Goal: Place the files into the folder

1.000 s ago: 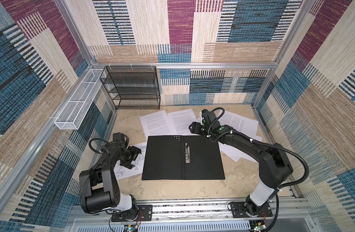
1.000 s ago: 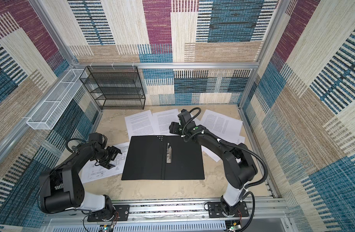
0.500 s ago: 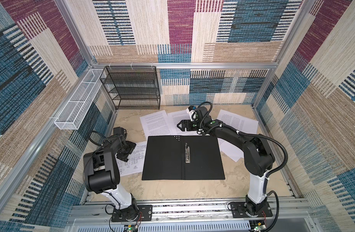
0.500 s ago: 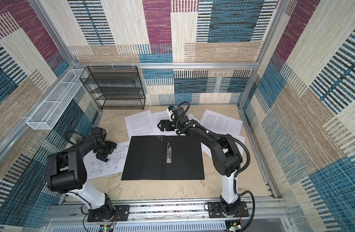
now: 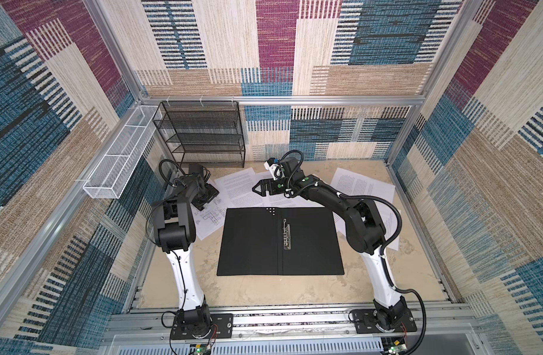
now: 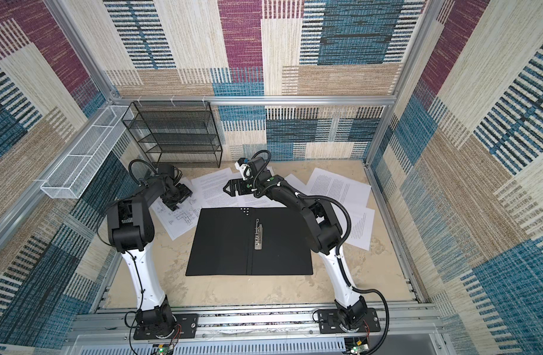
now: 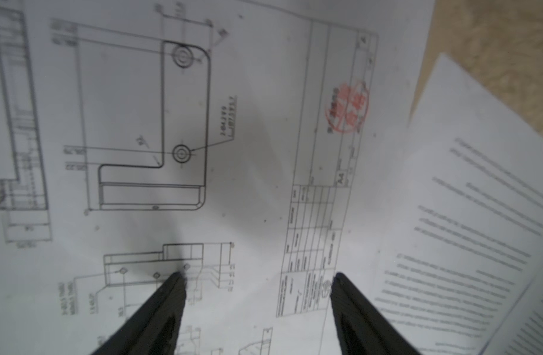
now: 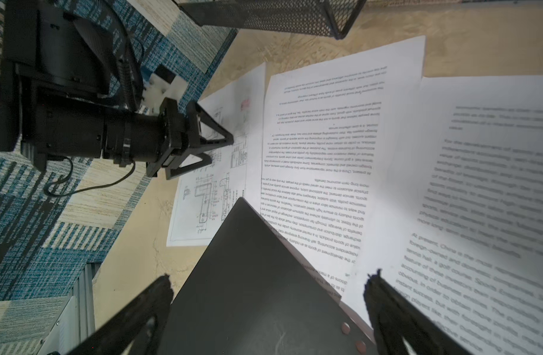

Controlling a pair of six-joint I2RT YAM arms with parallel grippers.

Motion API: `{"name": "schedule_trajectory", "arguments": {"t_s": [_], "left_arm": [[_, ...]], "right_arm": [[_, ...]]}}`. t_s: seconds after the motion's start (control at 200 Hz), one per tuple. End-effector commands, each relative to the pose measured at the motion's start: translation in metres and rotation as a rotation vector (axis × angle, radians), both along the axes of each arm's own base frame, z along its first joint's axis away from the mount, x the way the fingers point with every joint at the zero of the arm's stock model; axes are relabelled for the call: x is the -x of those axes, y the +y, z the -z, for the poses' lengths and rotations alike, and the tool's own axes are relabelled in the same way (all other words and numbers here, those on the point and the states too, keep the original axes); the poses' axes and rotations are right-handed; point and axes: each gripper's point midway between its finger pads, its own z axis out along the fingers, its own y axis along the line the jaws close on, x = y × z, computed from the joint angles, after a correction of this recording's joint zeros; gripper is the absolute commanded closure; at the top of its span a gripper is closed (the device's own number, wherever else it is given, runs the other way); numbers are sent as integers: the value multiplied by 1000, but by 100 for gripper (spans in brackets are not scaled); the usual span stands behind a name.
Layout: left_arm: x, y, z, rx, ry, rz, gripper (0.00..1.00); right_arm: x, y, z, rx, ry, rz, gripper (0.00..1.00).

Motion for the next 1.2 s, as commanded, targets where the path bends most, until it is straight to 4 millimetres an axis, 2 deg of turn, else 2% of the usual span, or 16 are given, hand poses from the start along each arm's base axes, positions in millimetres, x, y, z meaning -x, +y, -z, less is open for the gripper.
{"name": "schedule_trajectory", "arguments": {"t_s": [0.0,0.055,0.185,0.311,0.401,0.476,0.571,0.671,0.861,0.937,1.067,1.192], "left_arm": [[14,-25,17,95,84,105,24],[9,-33,19,128,75,135,25],[18,-44,31,148,98,148,25],[20,-74,43,203,113,193,25],[16,-90,46,216,109,208,25],[11,-105,44,255,93,229,26],[6,-118,30,278,60,264,27],[2,-113,10,269,23,260,27],[0,-96,-18,238,-26,251,26],[-3,-93,-23,258,-59,254,26],[-8,-82,-28,282,-97,231,27],[-7,-70,-23,276,-77,206,27]], "right_arm": [[9,17,17,41,33,-49,0],[10,25,27,53,48,-58,0],[20,42,45,64,84,-90,0],[36,48,62,71,138,-113,1],[44,49,64,51,157,-124,1],[37,47,53,31,138,-107,0],[10,30,48,5,169,-14,0],[-15,16,53,11,189,85,0],[-32,18,65,8,224,157,0],[-34,19,68,0,237,172,1],[-36,7,76,38,261,248,2],[-39,0,83,54,293,298,3]]}}
